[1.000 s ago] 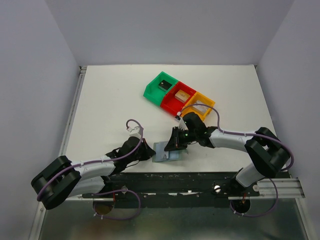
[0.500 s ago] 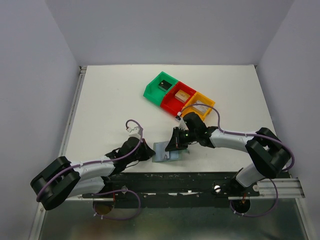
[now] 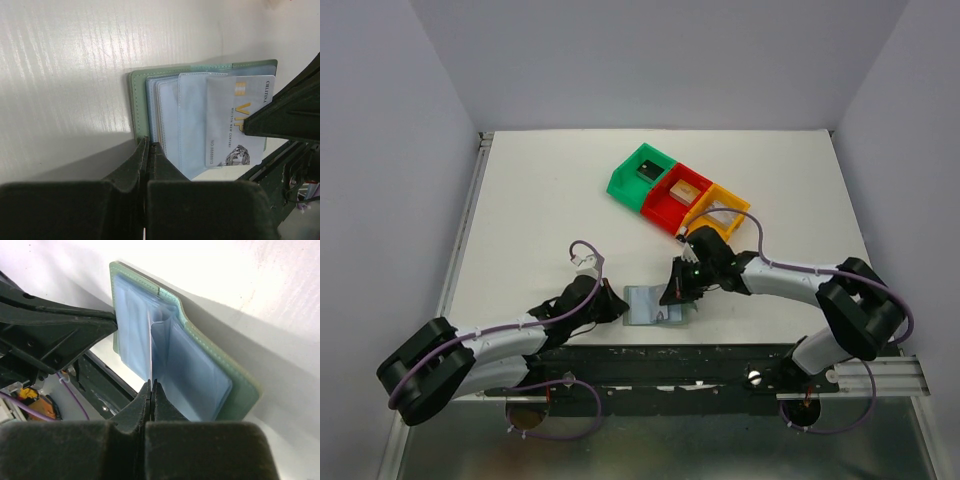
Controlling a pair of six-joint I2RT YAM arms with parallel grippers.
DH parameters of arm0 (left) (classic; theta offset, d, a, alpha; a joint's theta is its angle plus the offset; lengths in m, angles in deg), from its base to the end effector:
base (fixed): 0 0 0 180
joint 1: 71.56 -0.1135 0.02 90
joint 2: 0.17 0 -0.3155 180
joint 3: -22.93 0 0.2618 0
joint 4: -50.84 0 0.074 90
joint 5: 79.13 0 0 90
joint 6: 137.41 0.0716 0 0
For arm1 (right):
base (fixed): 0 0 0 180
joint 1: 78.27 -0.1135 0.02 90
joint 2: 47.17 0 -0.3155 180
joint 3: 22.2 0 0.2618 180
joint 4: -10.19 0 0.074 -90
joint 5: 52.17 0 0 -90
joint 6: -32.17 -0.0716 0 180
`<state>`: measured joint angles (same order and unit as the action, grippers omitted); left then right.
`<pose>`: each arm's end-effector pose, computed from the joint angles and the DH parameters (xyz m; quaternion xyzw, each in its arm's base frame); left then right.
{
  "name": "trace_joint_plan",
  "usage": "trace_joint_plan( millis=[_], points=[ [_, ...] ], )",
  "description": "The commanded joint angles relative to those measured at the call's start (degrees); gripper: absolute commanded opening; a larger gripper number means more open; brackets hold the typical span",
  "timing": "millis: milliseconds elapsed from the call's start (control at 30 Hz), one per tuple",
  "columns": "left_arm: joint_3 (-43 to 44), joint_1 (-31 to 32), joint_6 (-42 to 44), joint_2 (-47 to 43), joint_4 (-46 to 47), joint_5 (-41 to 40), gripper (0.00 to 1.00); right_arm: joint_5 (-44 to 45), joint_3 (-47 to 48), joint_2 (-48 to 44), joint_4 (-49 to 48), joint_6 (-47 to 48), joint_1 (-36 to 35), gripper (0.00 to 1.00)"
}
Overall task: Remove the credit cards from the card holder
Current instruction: Remove the credit card from the card holder.
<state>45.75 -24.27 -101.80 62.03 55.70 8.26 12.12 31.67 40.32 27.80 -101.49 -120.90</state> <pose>0.1347 -0.1412 0.1440 -0.0654 0.8825 -0.3481 0.3095 0.2077 0.2334 0.1758 -0.0656 0.9203 0.3744 0.0926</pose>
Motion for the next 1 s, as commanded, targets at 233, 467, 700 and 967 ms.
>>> trace_joint_plan(
  millis=[233, 467, 700, 967],
  points=[
    [-0.9, 0.3, 1.4, -1.4, -5.2, -2.6, 0.00, 7.3, 4.0, -3.3, 10.2, 5.2, 0.4, 0.00],
    [0.8, 0.3, 3.3, -4.7, -8.8, -3.8, 0.00, 10.0, 5.4, -5.1, 13.8, 7.2, 0.4, 0.00],
    [2.9, 0.3, 4.8, -7.3, -12.3, -4.9, 0.00, 10.0, 5.8, -6.3, 14.4, 7.5, 0.4, 0.00],
    [5.7, 0.3, 7.5, -11.4, -14.8, -3.9, 0.23, 9.4, 6.7, -10.2, 15.4, 7.6, 0.4, 0.00]
  ],
)
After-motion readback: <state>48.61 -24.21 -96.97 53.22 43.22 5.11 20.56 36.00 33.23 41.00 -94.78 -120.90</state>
